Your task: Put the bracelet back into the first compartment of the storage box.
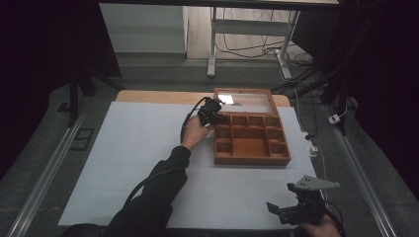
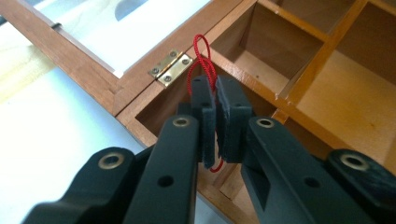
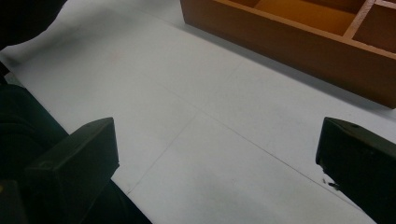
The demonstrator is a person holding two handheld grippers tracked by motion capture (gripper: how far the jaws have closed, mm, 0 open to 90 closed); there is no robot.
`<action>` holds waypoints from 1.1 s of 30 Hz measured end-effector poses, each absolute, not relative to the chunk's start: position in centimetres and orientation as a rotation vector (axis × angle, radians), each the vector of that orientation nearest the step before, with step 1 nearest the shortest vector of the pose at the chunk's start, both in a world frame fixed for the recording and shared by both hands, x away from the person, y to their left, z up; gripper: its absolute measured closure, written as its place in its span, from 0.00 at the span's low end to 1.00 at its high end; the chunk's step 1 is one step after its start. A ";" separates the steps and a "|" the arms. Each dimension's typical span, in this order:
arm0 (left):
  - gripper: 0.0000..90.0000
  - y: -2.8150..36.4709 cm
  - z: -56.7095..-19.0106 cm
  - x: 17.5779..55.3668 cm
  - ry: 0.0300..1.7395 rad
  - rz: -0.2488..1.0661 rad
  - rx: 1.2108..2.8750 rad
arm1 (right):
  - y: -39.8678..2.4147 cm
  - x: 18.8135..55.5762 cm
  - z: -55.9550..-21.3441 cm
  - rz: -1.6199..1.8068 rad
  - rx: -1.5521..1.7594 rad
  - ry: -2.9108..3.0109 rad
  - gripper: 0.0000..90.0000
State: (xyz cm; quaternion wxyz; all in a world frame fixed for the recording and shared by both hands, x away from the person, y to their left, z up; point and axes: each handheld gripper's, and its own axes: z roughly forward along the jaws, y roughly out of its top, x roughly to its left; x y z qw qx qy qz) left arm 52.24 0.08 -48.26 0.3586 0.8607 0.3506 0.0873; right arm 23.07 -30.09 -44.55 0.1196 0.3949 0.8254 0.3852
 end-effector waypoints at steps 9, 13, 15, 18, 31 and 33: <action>0.95 -0.6 -49.4 52.5 0.950 0.201 2.257 | -30.1 23.1 -44.6 1.130 1.153 2.414 0.00; 0.95 -0.9 -49.8 52.6 0.974 0.196 2.281 | -30.1 23.1 -44.5 1.129 1.151 2.416 0.00; 0.95 -1.0 -50.0 52.7 0.988 0.191 2.294 | -30.1 23.1 -44.5 1.130 1.151 2.417 0.00; 0.95 -0.9 -50.0 52.8 0.989 0.182 2.288 | -30.1 23.1 -44.5 1.131 1.151 2.416 0.00; 0.83 -0.4 -48.5 52.5 0.972 0.192 2.269 | -30.1 23.1 -44.5 1.132 1.151 2.415 0.00; 0.81 -0.1 -48.1 52.4 0.970 0.196 2.262 | -30.1 23.1 -44.5 1.131 1.150 2.415 0.00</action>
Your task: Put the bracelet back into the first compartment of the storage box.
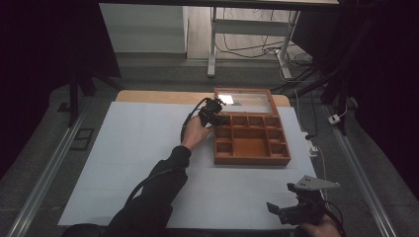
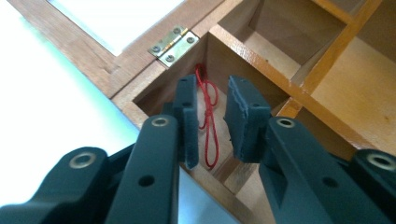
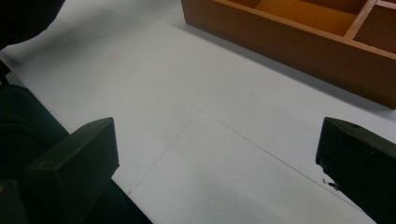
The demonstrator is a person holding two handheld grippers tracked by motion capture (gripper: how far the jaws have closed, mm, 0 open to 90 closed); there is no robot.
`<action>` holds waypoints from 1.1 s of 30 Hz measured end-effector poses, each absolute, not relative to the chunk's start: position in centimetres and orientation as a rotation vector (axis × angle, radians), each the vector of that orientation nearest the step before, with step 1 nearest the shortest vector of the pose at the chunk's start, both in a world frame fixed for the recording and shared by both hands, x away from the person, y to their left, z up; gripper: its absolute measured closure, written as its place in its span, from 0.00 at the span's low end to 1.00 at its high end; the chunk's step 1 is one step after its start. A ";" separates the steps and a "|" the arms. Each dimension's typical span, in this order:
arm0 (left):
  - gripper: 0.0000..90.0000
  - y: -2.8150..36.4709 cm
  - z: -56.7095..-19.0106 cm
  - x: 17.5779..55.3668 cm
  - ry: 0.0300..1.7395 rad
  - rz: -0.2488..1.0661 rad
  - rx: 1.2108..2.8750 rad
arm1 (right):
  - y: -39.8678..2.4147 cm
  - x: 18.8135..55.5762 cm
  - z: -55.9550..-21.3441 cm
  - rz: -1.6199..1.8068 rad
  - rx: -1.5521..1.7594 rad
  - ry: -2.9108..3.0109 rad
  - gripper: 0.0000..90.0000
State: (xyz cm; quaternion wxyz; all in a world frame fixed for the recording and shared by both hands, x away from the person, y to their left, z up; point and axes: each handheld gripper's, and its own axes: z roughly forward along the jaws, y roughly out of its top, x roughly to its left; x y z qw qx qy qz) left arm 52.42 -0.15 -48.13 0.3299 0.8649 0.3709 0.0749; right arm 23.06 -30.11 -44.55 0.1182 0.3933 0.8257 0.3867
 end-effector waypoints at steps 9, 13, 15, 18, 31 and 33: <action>0.68 0.9 -46.5 51.6 0.911 0.200 2.268 | -30.1 23.1 -44.6 1.129 1.152 2.413 0.00; 0.59 1.2 -46.0 51.0 0.861 0.194 2.275 | -30.1 23.1 -44.6 1.126 1.153 2.413 0.00; 0.55 1.4 -45.7 50.7 0.840 0.211 2.287 | -30.1 23.1 -44.6 1.124 1.152 2.412 0.00; 0.48 1.8 -45.2 50.1 0.830 0.223 2.278 | -30.1 23.1 -44.6 1.123 1.151 2.412 0.00; 0.16 4.3 -44.0 47.7 0.796 0.125 2.217 | -30.0 23.1 -44.6 1.119 1.150 2.413 0.00; 0.12 4.7 -44.0 47.3 0.788 0.104 2.207 | -30.0 23.1 -44.6 1.117 1.152 2.413 0.00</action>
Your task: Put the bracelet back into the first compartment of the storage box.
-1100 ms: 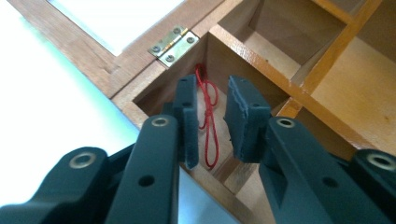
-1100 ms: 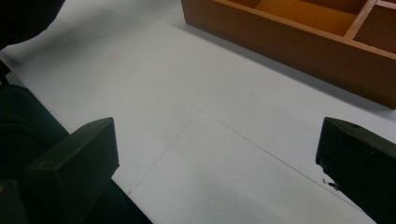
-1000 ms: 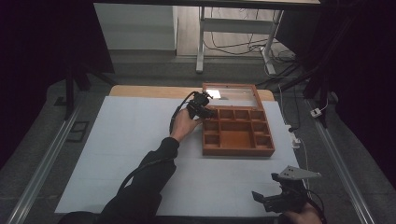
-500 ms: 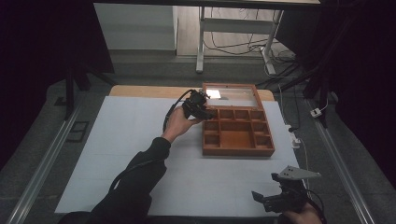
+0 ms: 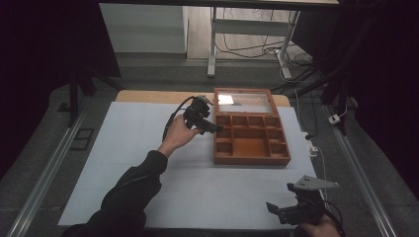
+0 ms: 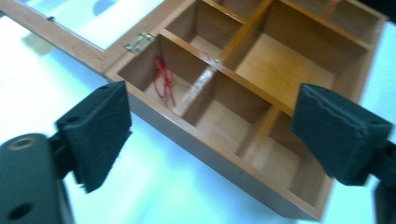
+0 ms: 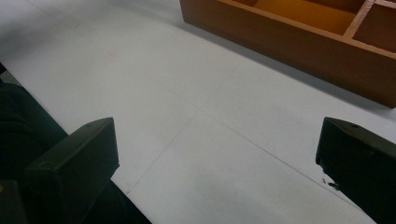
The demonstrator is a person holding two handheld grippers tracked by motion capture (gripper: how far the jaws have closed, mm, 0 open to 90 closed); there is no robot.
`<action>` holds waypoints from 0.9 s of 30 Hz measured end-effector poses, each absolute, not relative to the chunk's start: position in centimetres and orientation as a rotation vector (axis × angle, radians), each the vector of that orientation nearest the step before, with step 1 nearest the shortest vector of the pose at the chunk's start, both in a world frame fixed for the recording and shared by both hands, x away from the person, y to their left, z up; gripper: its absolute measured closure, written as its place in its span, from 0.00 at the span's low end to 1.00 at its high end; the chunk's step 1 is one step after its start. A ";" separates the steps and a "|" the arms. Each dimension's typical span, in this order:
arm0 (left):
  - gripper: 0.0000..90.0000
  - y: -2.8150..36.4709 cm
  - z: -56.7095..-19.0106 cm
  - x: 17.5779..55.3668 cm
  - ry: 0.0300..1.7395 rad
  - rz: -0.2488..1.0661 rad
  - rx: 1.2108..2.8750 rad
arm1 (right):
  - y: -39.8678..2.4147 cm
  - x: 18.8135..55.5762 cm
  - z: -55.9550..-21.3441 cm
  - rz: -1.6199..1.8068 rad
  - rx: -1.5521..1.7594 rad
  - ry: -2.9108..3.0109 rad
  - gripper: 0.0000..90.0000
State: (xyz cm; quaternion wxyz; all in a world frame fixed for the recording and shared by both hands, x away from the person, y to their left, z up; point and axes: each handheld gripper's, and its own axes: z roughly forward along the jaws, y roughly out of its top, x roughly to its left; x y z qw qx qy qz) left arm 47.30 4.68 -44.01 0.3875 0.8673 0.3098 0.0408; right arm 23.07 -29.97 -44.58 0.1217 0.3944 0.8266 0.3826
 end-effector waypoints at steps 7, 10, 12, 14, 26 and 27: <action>0.00 6.3 -44.4 45.8 0.775 0.060 2.150 | -29.9 23.1 -44.6 1.112 1.153 2.413 0.00; 0.00 7.0 -44.4 45.1 0.769 0.046 2.122 | -29.9 23.1 -44.6 1.106 1.153 2.415 0.00; 0.00 7.4 -44.4 44.7 0.761 0.051 2.115 | -29.9 23.1 -44.6 1.105 1.154 2.414 0.00; 0.00 7.8 -44.2 44.3 0.752 0.056 2.117 | -29.8 23.1 -44.6 1.108 1.155 2.412 0.00; 0.00 10.1 -43.4 41.6 0.726 0.068 2.130 | -29.8 23.1 -44.6 1.107 1.148 2.412 0.00; 0.00 10.2 -43.4 41.3 0.726 0.075 2.133 | -29.8 23.1 -44.5 1.104 1.147 2.412 0.00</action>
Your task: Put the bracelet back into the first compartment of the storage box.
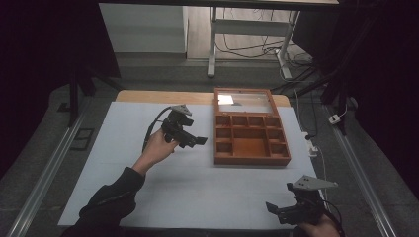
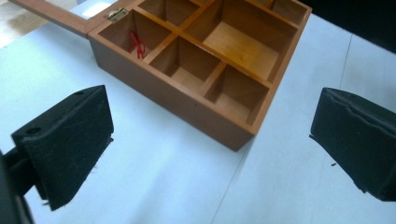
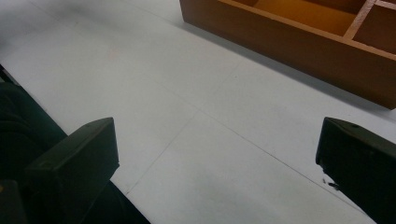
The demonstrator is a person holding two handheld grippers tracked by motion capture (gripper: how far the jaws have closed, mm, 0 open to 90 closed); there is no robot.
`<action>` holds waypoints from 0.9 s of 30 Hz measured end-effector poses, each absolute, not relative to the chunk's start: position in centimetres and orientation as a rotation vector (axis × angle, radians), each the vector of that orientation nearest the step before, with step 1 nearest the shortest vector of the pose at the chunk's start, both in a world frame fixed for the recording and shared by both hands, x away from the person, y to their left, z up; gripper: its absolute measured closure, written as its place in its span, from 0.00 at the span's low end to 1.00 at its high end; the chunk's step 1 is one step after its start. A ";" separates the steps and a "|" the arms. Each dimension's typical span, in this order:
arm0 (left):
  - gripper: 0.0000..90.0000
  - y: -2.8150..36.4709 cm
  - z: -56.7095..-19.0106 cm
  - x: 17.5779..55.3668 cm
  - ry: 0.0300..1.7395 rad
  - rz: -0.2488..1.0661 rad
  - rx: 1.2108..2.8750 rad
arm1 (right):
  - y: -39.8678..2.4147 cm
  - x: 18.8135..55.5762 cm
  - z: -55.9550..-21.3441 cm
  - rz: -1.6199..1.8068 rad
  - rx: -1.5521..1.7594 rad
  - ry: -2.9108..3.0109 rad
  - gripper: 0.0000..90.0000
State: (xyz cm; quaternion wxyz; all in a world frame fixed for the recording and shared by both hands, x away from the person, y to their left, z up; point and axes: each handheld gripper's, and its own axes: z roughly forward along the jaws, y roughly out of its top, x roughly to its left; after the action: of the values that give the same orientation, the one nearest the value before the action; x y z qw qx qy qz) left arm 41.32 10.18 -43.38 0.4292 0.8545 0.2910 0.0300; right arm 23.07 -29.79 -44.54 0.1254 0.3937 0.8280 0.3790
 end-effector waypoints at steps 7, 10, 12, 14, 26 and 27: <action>0.00 11.2 -42.8 39.5 0.734 0.120 2.142 | -29.8 23.1 -44.5 1.107 1.146 2.412 0.00; 0.00 11.7 -42.6 38.7 0.736 0.134 2.149 | -29.8 23.1 -44.5 1.104 1.144 2.414 0.00; 0.00 12.0 -42.5 38.2 0.736 0.139 2.152 | -29.8 23.1 -44.5 1.104 1.144 2.414 0.00; 0.00 12.4 -42.5 37.8 0.738 0.138 2.154 | -29.8 23.1 -44.5 1.104 1.145 2.414 0.00; 0.00 14.5 -42.5 35.0 0.766 0.110 2.125 | -29.7 23.1 -44.5 1.102 1.146 2.414 0.00; 0.00 14.7 -42.5 34.8 0.770 0.107 2.119 | -29.7 23.1 -44.6 1.103 1.146 2.414 0.00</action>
State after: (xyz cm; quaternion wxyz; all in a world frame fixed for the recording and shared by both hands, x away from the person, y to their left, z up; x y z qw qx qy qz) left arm 34.76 14.69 -42.53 0.4278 0.8486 0.3083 0.0429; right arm 23.12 -29.75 -44.55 0.1251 0.3933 0.8285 0.3784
